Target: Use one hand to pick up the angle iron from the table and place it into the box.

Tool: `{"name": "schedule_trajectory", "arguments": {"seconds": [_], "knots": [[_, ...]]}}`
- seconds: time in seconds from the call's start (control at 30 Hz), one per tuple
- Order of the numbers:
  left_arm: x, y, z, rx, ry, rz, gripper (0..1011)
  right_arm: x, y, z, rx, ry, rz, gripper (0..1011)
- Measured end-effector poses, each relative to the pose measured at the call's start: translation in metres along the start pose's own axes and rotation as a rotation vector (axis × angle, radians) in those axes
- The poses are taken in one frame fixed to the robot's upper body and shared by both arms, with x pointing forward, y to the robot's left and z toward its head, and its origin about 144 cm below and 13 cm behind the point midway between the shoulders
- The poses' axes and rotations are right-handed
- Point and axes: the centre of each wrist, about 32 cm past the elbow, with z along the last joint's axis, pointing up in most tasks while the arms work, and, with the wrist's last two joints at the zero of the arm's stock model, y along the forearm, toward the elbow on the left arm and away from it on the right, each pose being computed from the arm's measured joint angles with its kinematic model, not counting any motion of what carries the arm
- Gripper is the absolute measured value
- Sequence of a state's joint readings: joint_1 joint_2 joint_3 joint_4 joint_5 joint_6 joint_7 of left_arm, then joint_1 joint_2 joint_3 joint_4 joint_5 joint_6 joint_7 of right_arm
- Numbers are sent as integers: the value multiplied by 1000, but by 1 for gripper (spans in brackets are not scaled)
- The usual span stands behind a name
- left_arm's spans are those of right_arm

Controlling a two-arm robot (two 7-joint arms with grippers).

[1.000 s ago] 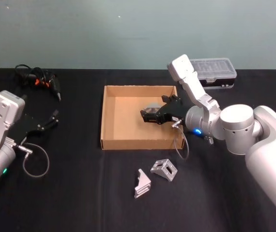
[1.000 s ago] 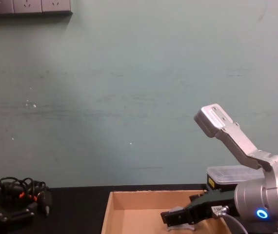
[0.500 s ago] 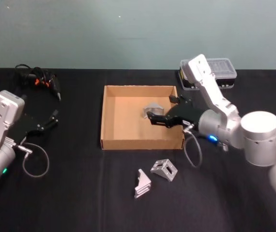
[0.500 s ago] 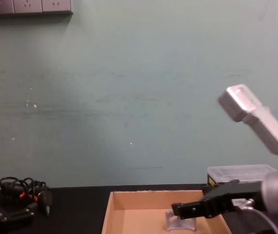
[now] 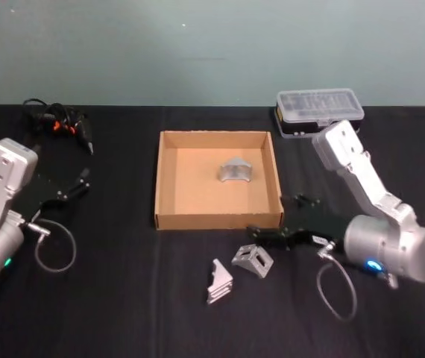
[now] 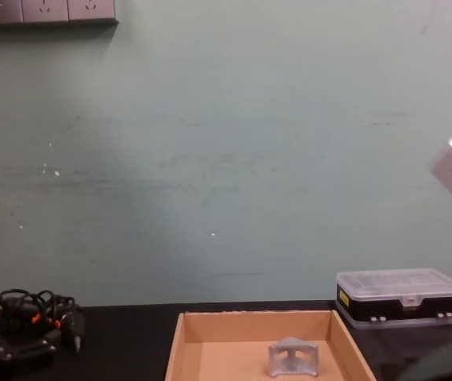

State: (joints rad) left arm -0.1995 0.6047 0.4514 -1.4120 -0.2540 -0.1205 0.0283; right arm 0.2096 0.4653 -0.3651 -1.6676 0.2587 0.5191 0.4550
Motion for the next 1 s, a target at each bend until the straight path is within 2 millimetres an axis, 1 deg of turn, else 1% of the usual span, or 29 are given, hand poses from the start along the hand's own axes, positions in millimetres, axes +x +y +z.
{"name": "schedule_trajectory", "arguments": {"seconds": [0.03,0.07,0.13,0.23,0.37,0.57,1.0], "knots": [[0,0,0,0,0,0,1011,-4,-6,-2,-14,5,6,1000],[0,0,0,0,0,0,1011,-4,-6,-2,-14,5,6,1000],[0,0,0,0,0,0,1011,-12,-16,-5,-37,11,22,1000],[0,0,0,0,0,0,1011,-18,-22,-7,-53,8,30,1000],[0,0,0,0,0,0,1011,-23,-24,-7,-68,-4,42,1000],[0,0,0,0,0,0,1011,-26,-20,-7,-91,-32,51,1000],[0,0,0,0,0,0,1011,-27,2,-11,-146,-78,44,1000]]}}
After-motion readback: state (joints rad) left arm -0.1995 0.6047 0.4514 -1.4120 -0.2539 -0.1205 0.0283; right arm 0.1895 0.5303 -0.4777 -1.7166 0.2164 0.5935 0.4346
